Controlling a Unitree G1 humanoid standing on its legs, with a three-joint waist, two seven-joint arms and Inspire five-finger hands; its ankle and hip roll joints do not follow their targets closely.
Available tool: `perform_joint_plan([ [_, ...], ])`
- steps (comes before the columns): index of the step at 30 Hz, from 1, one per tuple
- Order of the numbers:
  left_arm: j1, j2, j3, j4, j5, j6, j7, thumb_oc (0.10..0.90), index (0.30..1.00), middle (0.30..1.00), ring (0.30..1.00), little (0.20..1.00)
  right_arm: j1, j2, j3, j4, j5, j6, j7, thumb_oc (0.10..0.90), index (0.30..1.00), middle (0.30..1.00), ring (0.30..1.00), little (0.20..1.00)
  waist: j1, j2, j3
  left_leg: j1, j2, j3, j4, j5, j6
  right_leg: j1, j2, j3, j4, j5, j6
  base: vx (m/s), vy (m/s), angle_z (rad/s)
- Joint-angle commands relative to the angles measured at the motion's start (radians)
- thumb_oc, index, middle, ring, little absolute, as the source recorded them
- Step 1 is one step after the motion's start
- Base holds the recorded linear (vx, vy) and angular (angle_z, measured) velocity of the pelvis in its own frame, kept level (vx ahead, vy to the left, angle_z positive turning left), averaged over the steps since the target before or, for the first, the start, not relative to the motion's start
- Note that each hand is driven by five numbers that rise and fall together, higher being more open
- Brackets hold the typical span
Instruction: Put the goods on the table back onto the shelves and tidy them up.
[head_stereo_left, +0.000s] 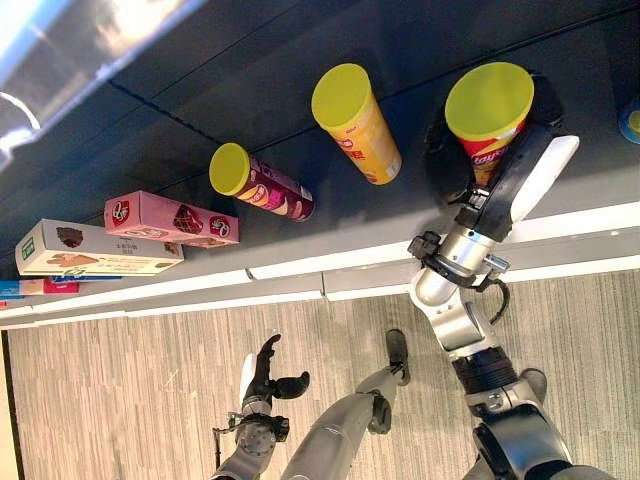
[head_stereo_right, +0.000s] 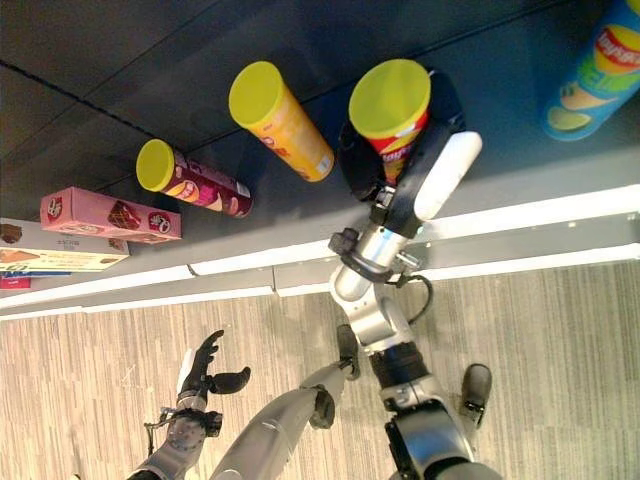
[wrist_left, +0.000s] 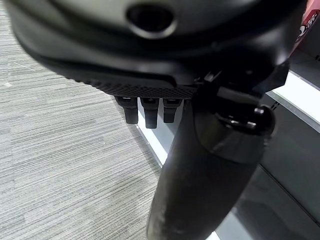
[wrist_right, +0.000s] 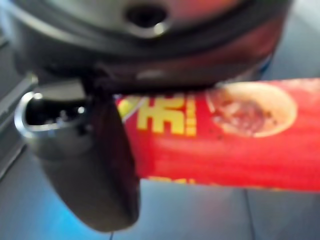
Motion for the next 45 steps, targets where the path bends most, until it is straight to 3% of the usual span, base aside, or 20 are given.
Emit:
perform_joint_plan([
  [1, -0.028, 0.094, -0.01, 0.011, 0.015, -0.027, 0.06, 0.8, 0.9, 0.9, 0.9, 0.9, -0.051, -0.023, -0.012, -0.032, -0.021, -0.055, -0.012, 0.8, 0.9, 0.9, 0.9, 0.9, 0.048, -0.057, -0.01, -0.059, 0.021, -0.072, 0.267, -0.318, -0.1, 0.163, -0.06, -0.053, -0.017, 0.347, 0.057, 0.0, 0.0, 0.0],
  [7, -0.02, 0.096, -0.002, 0.016, 0.031, -0.02, 0.065, 0.8, 0.9, 0.9, 0.9, 0.9, 0.013, 0.002, 0.007, -0.049, 0.009, -0.086, 0.012, 0.8, 0.9, 0.9, 0.9, 0.9, 0.04, -0.08, -0.015, -0.049, 0.025, -0.075, 0.262, -0.317, -0.098, 0.175, -0.051, -0.046, -0.017, 0.345, 0.057, -0.01, -0.02, 0.0],
  [12, -0.028, 0.104, -0.001, 0.043, 0.062, -0.01, 0.078, 0.8, 0.9, 0.9, 0.9, 0.9, 0.059, 0.012, 0.012, -0.102, 0.008, -0.107, 0.019, 0.8, 0.9, 0.9, 0.9, 0.9, 0.023, -0.118, -0.015, -0.013, 0.037, -0.081, 0.243, -0.313, -0.1, 0.202, -0.035, -0.035, -0.017, 0.338, 0.057, -0.03, -0.044, 0.0],
  [17, -0.028, 0.104, -0.001, 0.043, 0.062, -0.011, 0.078, 0.8, 0.9, 0.9, 0.9, 0.9, 0.06, 0.012, 0.012, -0.103, 0.008, -0.106, 0.019, 0.8, 0.9, 0.9, 0.9, 0.9, 0.023, -0.118, -0.015, -0.012, 0.037, -0.081, 0.242, -0.313, -0.1, 0.203, -0.035, -0.035, -0.017, 0.338, 0.057, -0.01, -0.016, 0.0],
  [18, -0.049, 0.139, 0.013, 0.065, 0.081, 0.011, 0.083, 0.8, 0.9, 0.9, 0.9, 0.9, 0.075, 0.004, 0.002, -0.172, -0.028, -0.107, 0.012, 0.8, 0.9, 0.9, 0.9, 0.9, 0.007, -0.15, -0.024, 0.026, 0.048, -0.088, 0.228, -0.312, -0.1, 0.225, -0.016, -0.021, -0.017, 0.328, 0.057, -0.07, -0.08, -0.03],
  [26, 0.017, 0.181, 0.024, 0.026, 0.08, 0.006, 0.04, 0.8, 0.9, 0.9, 0.9, 0.9, 0.035, 0.039, 0.021, -0.131, -0.01, -0.1, 0.021, 0.8, 0.9, 0.9, 0.9, 0.9, 0.03, -0.177, -0.031, 0.116, 0.051, -0.101, 0.15, -0.287, -0.102, 0.26, 0.005, -0.016, -0.017, 0.31, 0.057, -0.04, -0.033, -0.07],
  [31, 0.058, 0.204, 0.054, 0.043, 0.075, 0.019, 0.014, 0.8, 0.9, 0.9, 0.9, 0.9, 0.089, 0.041, 0.023, -0.153, 0.02, -0.121, 0.06, 0.8, 0.9, 0.9, 0.9, 0.9, 0.024, -0.216, -0.048, 0.215, 0.055, -0.117, 0.085, -0.269, -0.102, 0.303, 0.028, -0.02, -0.017, 0.29, 0.057, -0.05, -0.056, 0.03],
  [32, 0.06, 0.205, 0.056, 0.044, 0.075, 0.018, 0.013, 0.8, 0.9, 0.9, 0.9, 0.9, 0.093, 0.04, 0.023, -0.155, 0.021, -0.123, 0.063, 0.8, 0.9, 0.9, 0.9, 0.9, 0.018, -0.224, -0.042, 0.211, 0.049, -0.107, 0.078, -0.227, -0.099, 0.296, 0.022, -0.02, -0.017, 0.306, 0.057, -0.11, -0.057, 0.01],
  [36, 0.065, 0.217, 0.061, 0.049, 0.077, 0.022, 0.009, 0.8, 0.9, 0.9, 0.9, 0.9, 0.106, 0.041, 0.017, -0.162, 0.026, -0.128, 0.063, 0.8, 0.9, 0.9, 0.9, 0.9, 0.013, -0.244, -0.05, 0.27, 0.052, -0.115, 0.03, -0.205, -0.104, 0.322, 0.033, -0.023, -0.017, 0.288, 0.057, -0.02, -0.047, 0.08],
  [38, 0.057, 0.231, 0.059, 0.044, 0.089, 0.029, -0.001, 0.8, 0.9, 0.9, 0.9, 0.9, 0.15, 0.018, 0.008, -0.203, 0.0, -0.121, 0.06, 0.8, 0.9, 0.9, 0.9, 0.9, 0.001, -0.273, -0.052, 0.349, 0.068, -0.124, -0.006, -0.189, -0.112, 0.368, 0.048, -0.027, -0.017, 0.248, 0.057, 0.03, -0.112, 0.07],
  [39, 0.044, 0.23, 0.021, 0.029, 0.161, 0.066, 0.01, 0.8, 0.9, 0.9, 0.9, 0.9, 0.261, -0.017, -0.01, -0.308, -0.021, -0.131, 0.076, 0.8, 0.9, 0.9, 0.9, 0.9, -0.038, -0.309, -0.058, 0.422, 0.094, -0.123, -0.032, -0.172, -0.119, 0.414, 0.064, -0.022, -0.017, 0.216, 0.057, 0.01, -0.125, 0.11],
  [40, 0.047, 0.236, 0.025, 0.032, 0.173, 0.058, 0.0, 0.8, 0.9, 0.9, 0.9, 0.9, 0.297, -0.005, 0.004, -0.335, -0.015, -0.134, 0.089, 0.8, 0.9, 0.9, 0.9, 0.9, -0.042, -0.315, -0.06, 0.435, 0.104, -0.123, -0.042, -0.169, -0.122, 0.419, 0.067, -0.024, -0.017, 0.203, 0.057, -0.01, -0.15, 0.15],
  [41, 0.014, 0.254, -0.047, -0.077, 0.246, -0.085, 0.081, 0.8, 0.9, 0.9, 0.9, 0.9, 0.342, 0.003, 0.019, -0.339, 0.002, -0.141, 0.069, 0.8, 0.9, 0.9, 0.9, 0.9, -0.066, -0.335, -0.067, 0.465, 0.119, -0.126, -0.066, -0.156, -0.132, 0.435, 0.078, -0.024, -0.017, 0.18, 0.057, -0.03, -0.098, -0.03],
  [42, 0.03, 0.227, -0.031, -0.026, 0.238, 0.121, 0.034, 0.8, 0.9, 0.9, 0.9, 0.9, 0.386, -0.007, 0.001, -0.425, 0.017, -0.171, 0.109, 0.8, 0.9, 0.9, 0.9, 0.9, -0.071, -0.344, -0.073, 0.484, 0.132, -0.114, -0.076, -0.144, -0.132, 0.446, 0.089, -0.021, -0.017, 0.157, 0.057, -0.01, -0.102, -0.14],
  [43, 0.059, 0.237, -0.022, -0.109, 0.208, 0.104, -0.018, 0.8, 0.9, 0.9, 0.9, 0.9, 0.431, -0.01, -0.004, -0.443, 0.036, -0.174, 0.12, 0.8, 0.9, 0.9, 0.9, 0.9, -0.071, -0.344, -0.076, 0.49, 0.135, -0.114, -0.076, -0.145, -0.129, 0.455, 0.092, -0.023, -0.017, 0.143, 0.057, 0.0, -0.05, -0.16],
  [45, 0.106, 0.242, 0.015, -0.081, 0.207, 0.094, -0.026, 0.8, 0.9, 0.9, 0.9, 0.9, 0.476, -0.033, -0.014, -0.458, 0.033, -0.173, 0.142, 0.8, 0.9, 0.9, 0.9, 0.9, -0.077, -0.344, -0.082, 0.507, 0.144, -0.11, -0.084, -0.14, -0.131, 0.462, 0.098, -0.025, -0.017, 0.125, 0.057, 0.0, -0.015, -0.09],
])
